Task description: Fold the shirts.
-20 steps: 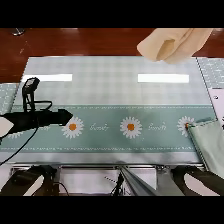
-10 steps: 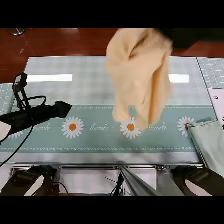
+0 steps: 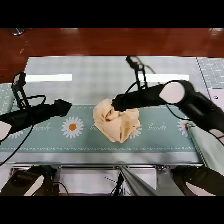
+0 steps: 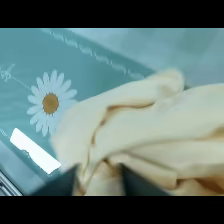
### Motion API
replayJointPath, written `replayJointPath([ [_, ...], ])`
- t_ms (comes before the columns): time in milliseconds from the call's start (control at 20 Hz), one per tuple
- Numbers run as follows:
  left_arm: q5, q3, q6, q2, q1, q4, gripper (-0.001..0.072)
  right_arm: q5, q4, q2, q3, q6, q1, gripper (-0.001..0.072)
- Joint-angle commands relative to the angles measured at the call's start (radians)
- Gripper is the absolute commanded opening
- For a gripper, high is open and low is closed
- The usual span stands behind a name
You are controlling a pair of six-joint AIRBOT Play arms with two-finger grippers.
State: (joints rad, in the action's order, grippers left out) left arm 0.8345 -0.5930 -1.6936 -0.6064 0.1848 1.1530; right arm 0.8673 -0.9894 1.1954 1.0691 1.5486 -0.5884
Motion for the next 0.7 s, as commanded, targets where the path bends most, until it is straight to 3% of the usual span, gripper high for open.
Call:
replayJointPath([
  [0,0.083,0.0,0.001,-0.035,0.005,-0.053,0.0701,0.055,0.063,0.066,-0.022,-0.048,0.031,0.0612],
  [150,0.268,0.0,0.028,-0.055,0.002,0.018,0.0701,0.243,-0.147,0.003,0.042,-0.059,0.238,0.0612],
  [250,0.329,0.002,0.027,-0.056,0.0,0.146,0.0701,0.328,-0.34,-0.085,0.025,-0.039,0.452,0.0612],
  [350,0.328,0.032,0.027,-0.07,-0.023,0.163,0.07,0.325,-0.427,-0.18,-0.076,0.014,0.689,0.0612],
  [450,0.234,0.105,0.057,-0.113,-0.05,-0.016,0.0699,0.272,-0.325,-0.262,-0.253,0.027,0.892,0.0612],
  [550,0.063,0.181,0.203,-0.175,-0.043,-0.284,0.0699,0.242,-0.113,-0.314,-0.437,-0.069,0.985,0.0612],
  [650,-0.068,0.206,0.373,-0.254,-0.026,-0.5,0.0699,0.243,0.04,-0.319,-0.549,-0.191,0.946,0.0612],
])
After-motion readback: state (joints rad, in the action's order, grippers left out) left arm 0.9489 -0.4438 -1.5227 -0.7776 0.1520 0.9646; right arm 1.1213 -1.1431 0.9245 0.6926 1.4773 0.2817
